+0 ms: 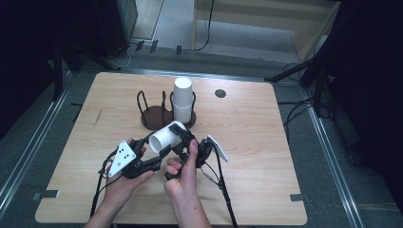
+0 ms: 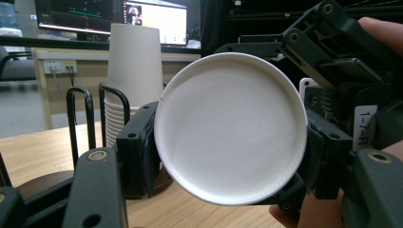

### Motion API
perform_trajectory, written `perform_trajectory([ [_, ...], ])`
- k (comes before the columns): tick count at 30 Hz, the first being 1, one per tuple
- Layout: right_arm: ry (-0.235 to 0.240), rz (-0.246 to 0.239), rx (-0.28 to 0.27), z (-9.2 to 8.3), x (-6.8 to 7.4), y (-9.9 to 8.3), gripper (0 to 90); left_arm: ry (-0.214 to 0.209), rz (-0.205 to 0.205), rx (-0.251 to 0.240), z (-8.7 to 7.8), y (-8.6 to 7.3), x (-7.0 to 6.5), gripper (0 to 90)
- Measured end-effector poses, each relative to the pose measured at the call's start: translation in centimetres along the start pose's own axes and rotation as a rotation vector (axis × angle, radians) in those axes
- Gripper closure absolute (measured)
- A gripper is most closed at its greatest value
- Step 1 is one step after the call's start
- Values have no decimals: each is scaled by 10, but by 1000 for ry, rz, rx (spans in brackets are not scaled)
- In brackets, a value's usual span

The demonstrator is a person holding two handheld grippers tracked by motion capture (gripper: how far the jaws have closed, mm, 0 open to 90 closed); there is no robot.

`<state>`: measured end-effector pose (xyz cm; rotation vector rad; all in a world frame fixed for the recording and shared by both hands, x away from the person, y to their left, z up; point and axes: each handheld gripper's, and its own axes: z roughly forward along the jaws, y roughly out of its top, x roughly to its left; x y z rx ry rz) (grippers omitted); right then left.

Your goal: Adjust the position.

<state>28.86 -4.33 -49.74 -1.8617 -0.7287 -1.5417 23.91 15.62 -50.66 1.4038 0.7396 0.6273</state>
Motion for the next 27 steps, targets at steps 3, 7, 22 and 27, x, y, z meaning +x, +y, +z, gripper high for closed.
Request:
perform_trajectory([
  [3,2,6,0,0,0,1,65,-3,1,0,0,0,0,342],
  [7,7,19,-1,2,-1,2,81,-17,6,4,0,0,-1,342],
  [22,40,44,-12,1,-5,2,202,-22,13,12,1,-1,-1,339],
  [27,41,32,-17,0,-5,1,230,-26,7,16,1,-1,0,326],
])
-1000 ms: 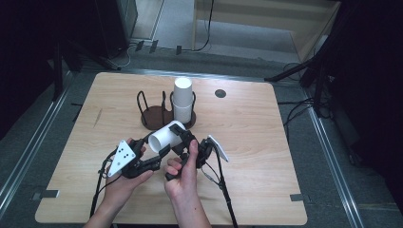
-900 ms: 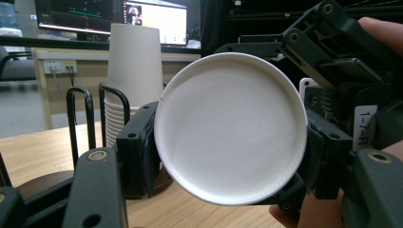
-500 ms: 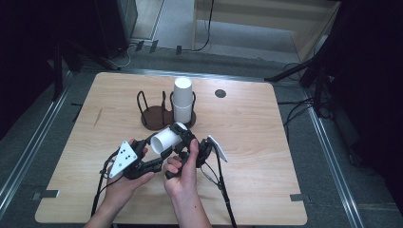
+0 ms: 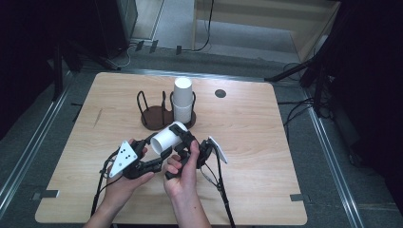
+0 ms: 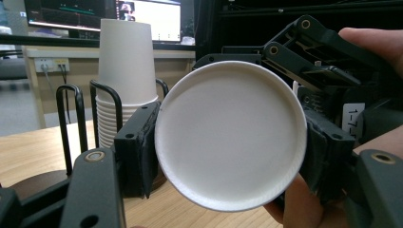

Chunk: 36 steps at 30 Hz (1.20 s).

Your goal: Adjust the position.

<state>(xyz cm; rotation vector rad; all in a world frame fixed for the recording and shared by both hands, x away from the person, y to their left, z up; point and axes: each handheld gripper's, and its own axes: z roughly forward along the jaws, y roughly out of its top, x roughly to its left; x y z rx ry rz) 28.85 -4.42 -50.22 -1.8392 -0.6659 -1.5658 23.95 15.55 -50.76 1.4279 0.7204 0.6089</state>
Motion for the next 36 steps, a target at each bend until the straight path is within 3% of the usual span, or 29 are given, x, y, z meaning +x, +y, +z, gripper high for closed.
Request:
perform_trajectory([
  [2,3,-1,-3,0,0,0,234,1,-4,0,0,0,0,324],
  [7,28,-10,-9,0,0,1,251,-1,-63,-22,-2,2,1,315],
  [12,38,-22,-33,-2,2,3,255,7,-80,-22,-4,5,0,135],
  [15,44,-54,-60,-5,5,6,258,45,-52,-3,-7,7,0,123],
  [17,44,-75,-76,-8,7,6,260,48,-54,-2,-7,7,0,114],
  [22,41,-118,-106,-10,9,7,262,49,-74,-11,-8,8,3,104],
  [25,39,-171,-130,-13,10,9,264,63,-81,-12,-10,8,7,104],
  [32,36,-212,-154,-14,10,9,269,85,-103,-9,-13,7,15,105],
  [36,33,-276,-188,-16,10,8,284,102,-116,-11,-16,6,22,105],
])
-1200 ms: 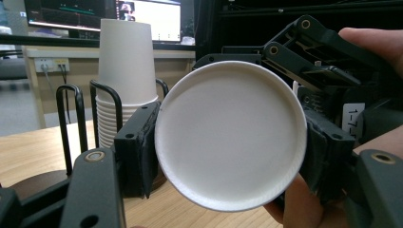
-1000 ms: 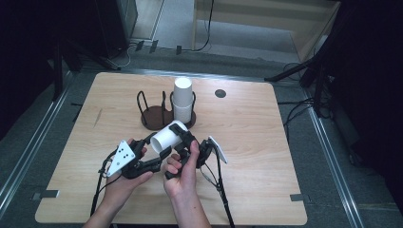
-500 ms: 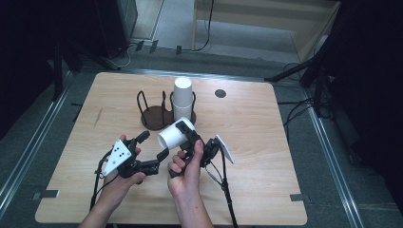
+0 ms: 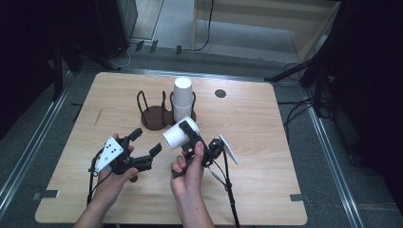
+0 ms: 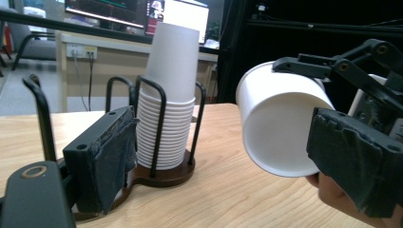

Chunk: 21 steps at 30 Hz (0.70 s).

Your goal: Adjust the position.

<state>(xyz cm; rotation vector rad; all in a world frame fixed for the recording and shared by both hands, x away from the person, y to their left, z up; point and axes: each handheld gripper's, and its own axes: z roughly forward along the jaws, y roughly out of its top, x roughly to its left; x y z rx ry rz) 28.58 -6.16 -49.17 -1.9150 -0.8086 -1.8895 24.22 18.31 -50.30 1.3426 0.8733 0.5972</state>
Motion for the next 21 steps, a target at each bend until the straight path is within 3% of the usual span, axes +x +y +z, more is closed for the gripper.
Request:
perform_trajectory([
  [8,10,-103,-29,-3,1,0,305,20,-17,-5,-3,1,7,105],
  [11,-1,-202,-63,-5,5,-1,305,28,-17,-3,-4,1,9,105],
  [12,-1,-202,-63,-5,5,-1,305,28,-17,-3,-4,1,9,105],
  [13,-11,-258,-71,-6,7,-1,305,32,-25,-6,-3,1,10,105],
  [14,-11,-258,-71,-6,7,-1,305,32,-25,-6,-3,1,10,105],
  [16,-19,-346,-72,-6,10,-1,304,33,-26,-4,-3,0,10,105],
  [18,-20,-370,-77,-7,11,-1,303,33,-25,-3,-3,0,11,105],
  [19,-26,-422,-88,-8,12,-1,303,34,-26,-3,-3,0,11,105],
  [20,-26,-422,-88,-8,12,-1,303,33,-28,-5,-3,0,11,105],
  [21,-12,-451,-90,-9,13,-1,303,36,-29,-6,-4,0,12,105],
])
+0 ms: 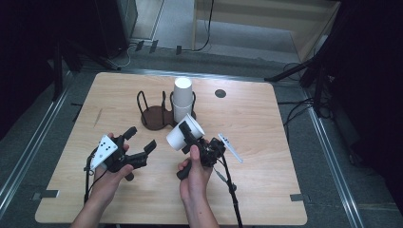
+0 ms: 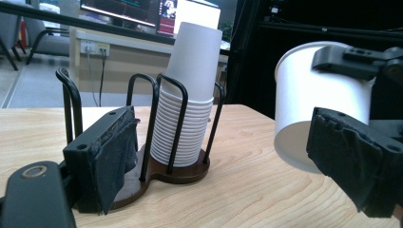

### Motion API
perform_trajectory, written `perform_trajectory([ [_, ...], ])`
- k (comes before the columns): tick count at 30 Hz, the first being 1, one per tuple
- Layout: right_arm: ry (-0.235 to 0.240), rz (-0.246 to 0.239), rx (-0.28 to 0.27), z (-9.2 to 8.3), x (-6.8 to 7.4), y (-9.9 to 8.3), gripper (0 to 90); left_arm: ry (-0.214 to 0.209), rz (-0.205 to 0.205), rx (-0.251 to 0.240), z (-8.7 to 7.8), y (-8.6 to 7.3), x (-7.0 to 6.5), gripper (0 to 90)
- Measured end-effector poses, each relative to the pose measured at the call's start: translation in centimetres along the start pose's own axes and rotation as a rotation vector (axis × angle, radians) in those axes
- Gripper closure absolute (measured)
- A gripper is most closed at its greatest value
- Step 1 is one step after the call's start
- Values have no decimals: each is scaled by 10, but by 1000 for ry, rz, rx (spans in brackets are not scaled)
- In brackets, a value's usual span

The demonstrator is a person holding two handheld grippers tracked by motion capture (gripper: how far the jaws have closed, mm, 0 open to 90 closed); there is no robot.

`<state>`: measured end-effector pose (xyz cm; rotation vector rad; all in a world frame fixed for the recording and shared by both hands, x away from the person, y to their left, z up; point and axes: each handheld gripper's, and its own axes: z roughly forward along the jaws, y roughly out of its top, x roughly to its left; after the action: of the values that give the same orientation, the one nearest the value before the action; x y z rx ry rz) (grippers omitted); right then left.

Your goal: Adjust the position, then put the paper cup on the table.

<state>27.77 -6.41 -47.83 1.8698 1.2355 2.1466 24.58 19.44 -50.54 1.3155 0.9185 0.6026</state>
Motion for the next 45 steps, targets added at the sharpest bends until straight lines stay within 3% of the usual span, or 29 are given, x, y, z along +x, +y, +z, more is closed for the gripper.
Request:
perform_trajectory([
  [3,18,-64,-22,-1,2,0,303,1,1,2,0,0,0,105],
  [6,31,-167,-34,-1,3,0,301,3,0,3,-1,0,1,105],
  [11,5,-307,-55,-3,6,-1,299,3,-1,4,-1,-1,1,106],
  [13,4,-332,-57,-3,7,-1,298,5,-1,5,-1,-1,2,105],
  [14,-7,-385,-64,-4,8,-1,297,5,-3,3,-1,-1,2,106],
  [15,-7,-385,-64,-4,8,-1,297,5,-3,4,-1,-1,2,106],
  [16,-14,-428,-69,-4,9,-1,296,6,-2,5,-1,-1,2,106],
  [17,-14,-428,-69,-4,9,-1,296,6,-2,5,-1,-1,2,106],
  [21,-32,-513,-86,-5,9,0,293,9,-5,6,-1,-1,3,106],
  [30,-51,-613,-109,-5,10,6,287,24,-13,10,-2,-3,8,106],
  [37,-68,-641,-112,-5,6,9,284,47,-10,14,-3,-5,13,107],
  [45,-69,-665,-154,-3,1,16,279,108,18,26,-4,-13,25,125],
])
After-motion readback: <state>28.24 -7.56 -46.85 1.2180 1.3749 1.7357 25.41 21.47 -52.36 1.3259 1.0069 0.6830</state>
